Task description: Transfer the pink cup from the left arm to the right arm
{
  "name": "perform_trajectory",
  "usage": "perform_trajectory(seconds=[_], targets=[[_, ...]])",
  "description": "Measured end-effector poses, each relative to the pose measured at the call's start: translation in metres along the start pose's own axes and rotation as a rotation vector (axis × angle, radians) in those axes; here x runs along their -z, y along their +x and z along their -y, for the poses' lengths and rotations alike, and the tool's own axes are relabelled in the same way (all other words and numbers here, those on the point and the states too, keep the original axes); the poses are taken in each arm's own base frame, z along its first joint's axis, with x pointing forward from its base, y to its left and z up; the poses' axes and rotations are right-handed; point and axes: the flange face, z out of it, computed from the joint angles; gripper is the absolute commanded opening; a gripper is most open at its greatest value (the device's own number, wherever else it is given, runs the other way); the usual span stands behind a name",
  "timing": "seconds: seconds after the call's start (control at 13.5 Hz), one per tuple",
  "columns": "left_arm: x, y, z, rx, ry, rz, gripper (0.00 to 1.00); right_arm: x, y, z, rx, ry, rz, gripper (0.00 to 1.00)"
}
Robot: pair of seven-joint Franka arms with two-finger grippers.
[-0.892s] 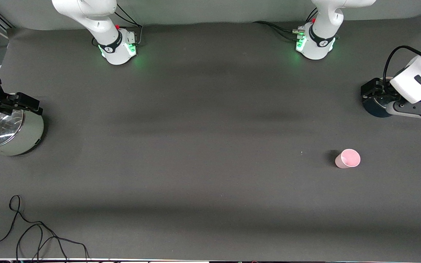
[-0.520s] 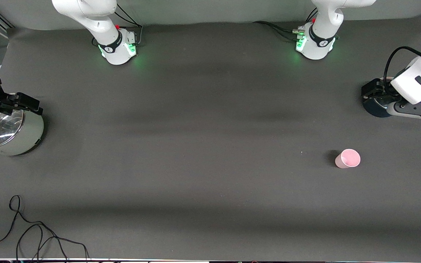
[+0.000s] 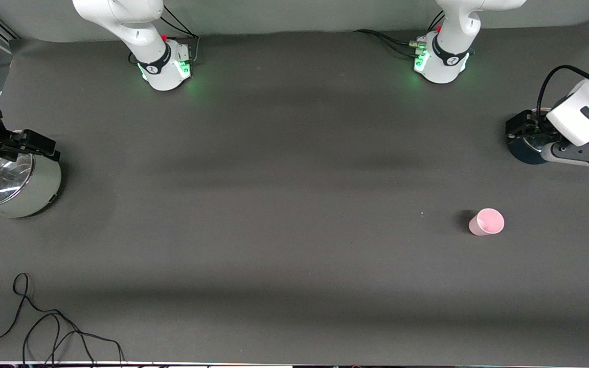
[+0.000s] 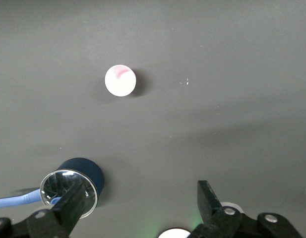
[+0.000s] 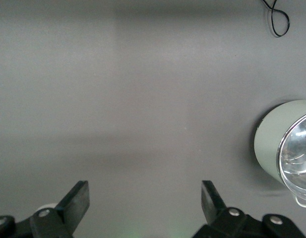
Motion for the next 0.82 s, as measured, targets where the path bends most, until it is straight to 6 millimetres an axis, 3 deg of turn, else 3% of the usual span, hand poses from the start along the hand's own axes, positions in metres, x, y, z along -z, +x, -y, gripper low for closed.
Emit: perform_trajectory(seconds=[0.37, 0.82], targets=[[-0.003, 0.000, 0.011, 0.013, 0.005, 0.006, 1.00, 0.003, 0.000, -0.003, -0.005, 0.000, -0.006, 1.00], [-0.022, 0.004, 0.071, -0.193, -0.011, 0.012, 0.99, 0.004, 0.000, -0.003, -0.006, 0.000, -0.009, 1.00]])
